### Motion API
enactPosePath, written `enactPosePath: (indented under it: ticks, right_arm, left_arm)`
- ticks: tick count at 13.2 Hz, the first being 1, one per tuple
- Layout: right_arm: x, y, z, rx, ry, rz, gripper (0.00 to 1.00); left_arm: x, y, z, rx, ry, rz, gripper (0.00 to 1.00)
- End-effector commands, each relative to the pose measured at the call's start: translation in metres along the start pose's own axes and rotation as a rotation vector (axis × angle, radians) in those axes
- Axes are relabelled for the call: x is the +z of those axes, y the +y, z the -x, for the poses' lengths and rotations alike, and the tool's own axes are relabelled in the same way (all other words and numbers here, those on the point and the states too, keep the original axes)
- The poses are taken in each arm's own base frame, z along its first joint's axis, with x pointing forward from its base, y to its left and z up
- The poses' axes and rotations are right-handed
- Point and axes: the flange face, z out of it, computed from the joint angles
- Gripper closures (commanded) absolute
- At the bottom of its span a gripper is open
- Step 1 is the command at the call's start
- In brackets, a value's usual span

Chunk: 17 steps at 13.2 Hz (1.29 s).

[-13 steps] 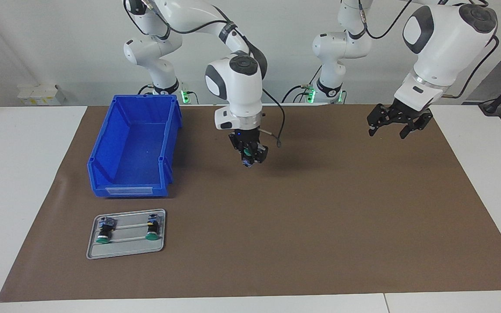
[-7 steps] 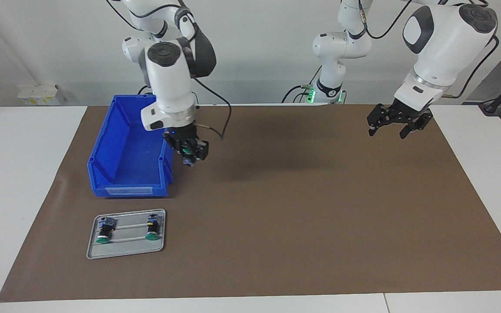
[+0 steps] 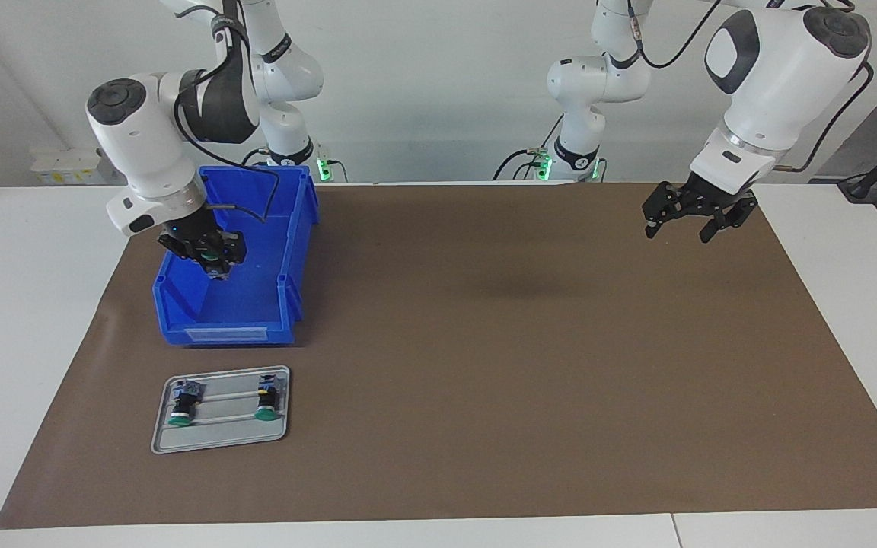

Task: Place and press button with both arms
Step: 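Carry the green piece with the right gripper into the blue bin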

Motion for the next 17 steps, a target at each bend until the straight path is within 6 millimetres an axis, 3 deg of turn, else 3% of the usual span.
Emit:
enactPosePath:
  ticks: [1,7,10,11,12,13,15,17]
  right_arm:
    - [0.037,0.01,0.041,-0.039,0.005,-0.045,1.0]
    - [0.117,0.024,0.066,-0.041,0.009,-0.067,1.0]
    - [0.129,0.021,0.068,-0.03,-0.002,-0.079,1.0]
    - [0.131,0.019,0.067,-0.025,-0.001,-0.078,0.69]
    - [0.131,0.019,0.066,-0.022,0.005,-0.077,0.26]
    - [0.129,0.019,0.065,-0.02,0.008,-0.077,0.0]
    - [0.117,0.017,0.058,0.041,0.027,-0.08,0.0]
    - [0.075,0.012,0.044,0.058,0.077,-0.089,0.0]
  left_arm:
    - [-0.001,-0.003,0.009,0.002,0.007,0.011,0.0]
    - [-0.001,-0.003,0.009,0.002,0.007,0.011,0.0]
    - [-0.002,-0.003,0.009,0.003,0.008,0.011,0.0]
    - [-0.001,-0.003,0.009,0.002,0.007,0.011,0.0]
    - [-0.001,-0.003,0.009,0.002,0.007,0.011,0.0]
    - [-0.001,-0.003,0.009,0.002,0.007,0.011,0.0]
    - [-0.001,-0.003,0.009,0.002,0.007,0.011,0.0]
    - [-0.001,-0.003,0.009,0.002,0.007,0.011,0.0]
